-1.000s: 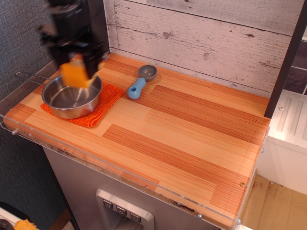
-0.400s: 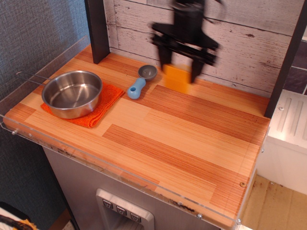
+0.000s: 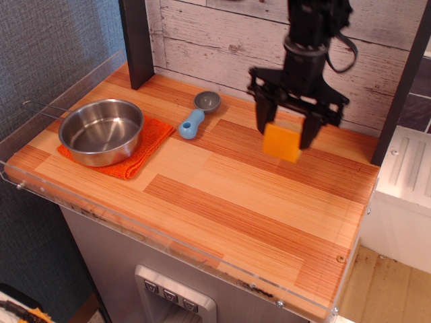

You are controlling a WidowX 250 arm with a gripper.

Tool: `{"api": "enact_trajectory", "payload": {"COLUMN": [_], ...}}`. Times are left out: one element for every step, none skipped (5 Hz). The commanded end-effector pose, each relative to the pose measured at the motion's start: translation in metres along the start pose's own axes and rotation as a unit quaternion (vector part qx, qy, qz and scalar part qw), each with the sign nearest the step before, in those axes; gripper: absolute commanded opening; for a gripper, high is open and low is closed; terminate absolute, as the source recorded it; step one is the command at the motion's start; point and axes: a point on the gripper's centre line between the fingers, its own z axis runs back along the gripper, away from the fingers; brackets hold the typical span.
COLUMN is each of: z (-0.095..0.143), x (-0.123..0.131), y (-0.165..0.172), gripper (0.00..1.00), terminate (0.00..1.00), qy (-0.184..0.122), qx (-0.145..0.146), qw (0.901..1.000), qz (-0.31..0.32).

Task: Take the cheese out of the pot and put it to the right.

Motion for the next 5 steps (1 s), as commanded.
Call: {"api": "enact_trajectory", "payload": {"z": [-0.008, -0.015, -0.014, -0.001, 0.028], "x": [0.016, 0.022, 0.023, 0.021, 0.018], "y": [-0.011, -0.017, -0.017, -0.015, -0.005], "gripper": [0.0, 0.0, 0.0, 1.0, 1.0], "terminate": [0.0, 0.0, 0.0, 0.0, 0.0], "qy": [-0.062, -0.067, -0.064, -0.068, -0.097], "qx": [0.009, 0.01, -0.002, -0.01, -0.026], "qw": [0.9975, 0.9974, 0.9976, 0.9975, 0.9949], "qz": [0.033, 0.025, 0.024, 0.017, 0.011]}}
